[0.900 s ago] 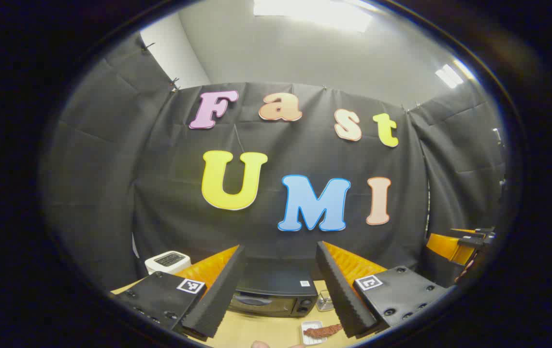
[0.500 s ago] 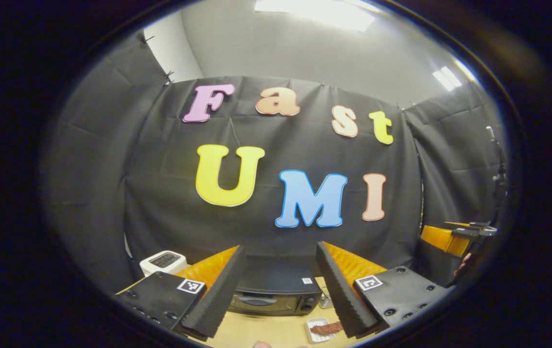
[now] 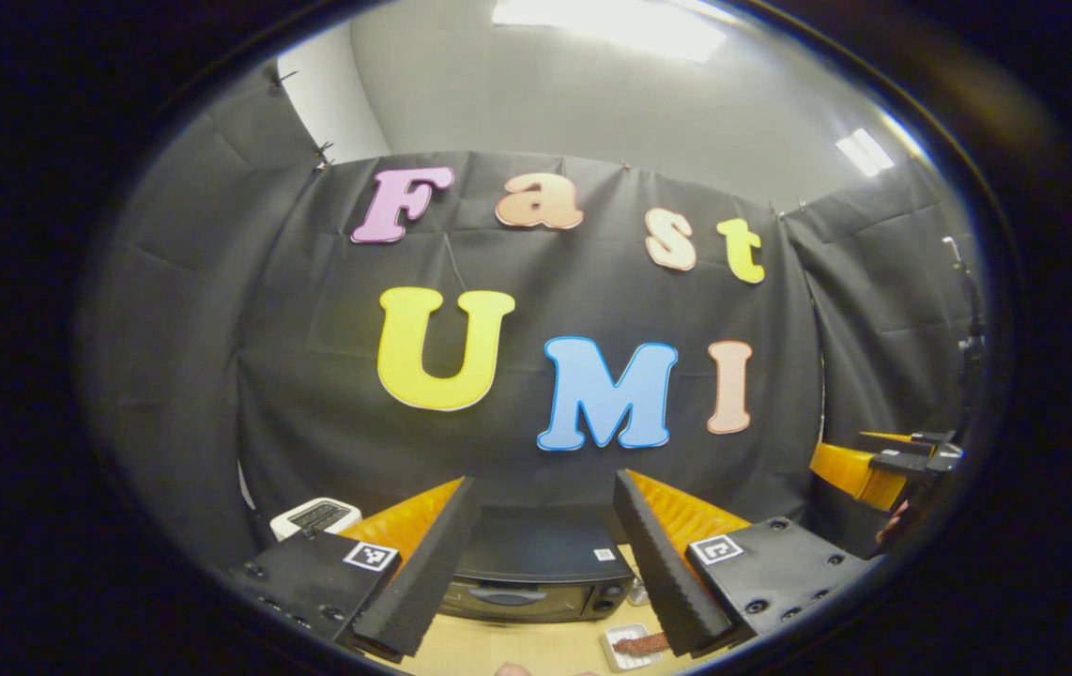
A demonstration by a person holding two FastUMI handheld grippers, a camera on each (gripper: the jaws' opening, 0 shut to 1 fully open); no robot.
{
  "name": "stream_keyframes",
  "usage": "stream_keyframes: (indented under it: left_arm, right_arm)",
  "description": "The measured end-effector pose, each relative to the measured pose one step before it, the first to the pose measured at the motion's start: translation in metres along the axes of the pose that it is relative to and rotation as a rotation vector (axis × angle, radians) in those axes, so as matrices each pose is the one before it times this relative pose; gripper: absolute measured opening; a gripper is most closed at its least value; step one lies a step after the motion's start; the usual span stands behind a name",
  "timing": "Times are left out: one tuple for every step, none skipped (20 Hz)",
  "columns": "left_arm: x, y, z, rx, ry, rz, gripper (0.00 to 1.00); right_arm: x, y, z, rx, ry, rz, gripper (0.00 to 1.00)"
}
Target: Open the electric oven with the left hand, put the food in, and close the electric oven.
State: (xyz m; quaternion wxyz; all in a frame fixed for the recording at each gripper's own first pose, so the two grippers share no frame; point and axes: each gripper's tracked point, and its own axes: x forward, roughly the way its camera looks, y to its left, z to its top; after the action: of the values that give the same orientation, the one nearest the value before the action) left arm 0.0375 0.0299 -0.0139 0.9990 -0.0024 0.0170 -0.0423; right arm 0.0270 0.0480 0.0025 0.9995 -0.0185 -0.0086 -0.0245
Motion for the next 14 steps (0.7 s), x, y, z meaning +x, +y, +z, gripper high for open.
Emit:
stream_keyframes:
  left_arm:
    - [0.00383,-0.00003,-0.00424,0.00087,0.00354,0.00111,0.97]
    - [0.00343,0.00053,-0.00267,0.0018,0.00069,0.00112,1.0]
    - [0.00389,-0.00065,-0.00492,0.0067,0.0062,-0.00398,1.0]
    - [0.00298,-0.00077,-0.00491,0.01141,0.00822,-0.00188,1.0]
    - [0.00393,0.00052,-0.00758,0.01361,0.00865,0.00145,1.0]
    - [0.00351,0.00076,-0.00573,0.00624,0.01168,-0.00179,0.97]
    - [0.00629,-0.00073,-0.0072,-0.00099,0.01986,-0.00391,0.98]
    - [0.00534,0.00064,-0.01018,-0.00633,0.02203,-0.0028,0.96]
    - [0.0052,0.0006,-0.01294,-0.00974,0.01731,-0.00593,0.94]
    - [0.00634,0.00212,-0.01154,-0.00521,0.02217,-0.0014,0.98]
    - [0.00878,0.00345,-0.01366,-0.00166,0.02711,0.00072,0.98]
    - [0.00743,0.00257,-0.01275,-0.00533,0.02564,0.00143,0.98]
    - [0.00748,0.00126,-0.01021,-0.00315,0.02135,-0.00051,0.95]
    - [0.00817,0.00257,-0.00951,-0.00046,0.02167,0.00084,0.98]
  right_arm:
    - [0.00213,-0.00006,-0.00091,-0.00465,0.00434,-0.00498,0.97]
    - [0.00138,0.00113,-0.00181,-0.00717,0.00414,0.00033,0.96]
    - [0.00179,0.0004,-0.00107,-0.00498,0.00518,0.00109,0.97]
    - [0.00179,0.00004,-0.00287,-0.00102,0.00414,0.00192,0.97]
    - [0.00159,0.00106,-0.00135,0.00351,0.00545,0.00071,0.97]
    - [0.00152,0.0007,-0.00327,0.00553,0.00701,0.00174,0.97]
    - [0.00143,0.00064,-0.00271,0.00391,0.0071,0.00146,0.97]
    - [0.00078,0.00025,-0.00396,0.00262,0.01257,-0.00005,0.97]
    - [-0.00073,0.00305,-0.00394,0.00749,0.01398,0.01151,0.97]
    - [-0.00157,0.0022,-0.00293,0.00963,0.00713,0.00701,0.97]
    - [-0.0007,0.00194,-0.00144,0.00254,0.00315,0.006,0.97]
    - [-0.00083,0.00079,-0.00116,-0.0043,0.00172,0.00145,0.97]
    - [0.00002,0.00076,-0.00149,-0.00631,0.00216,0.00217,0.97]
    - [-0.00026,0.00085,-0.00323,-0.00755,0.00675,0.00086,0.97]
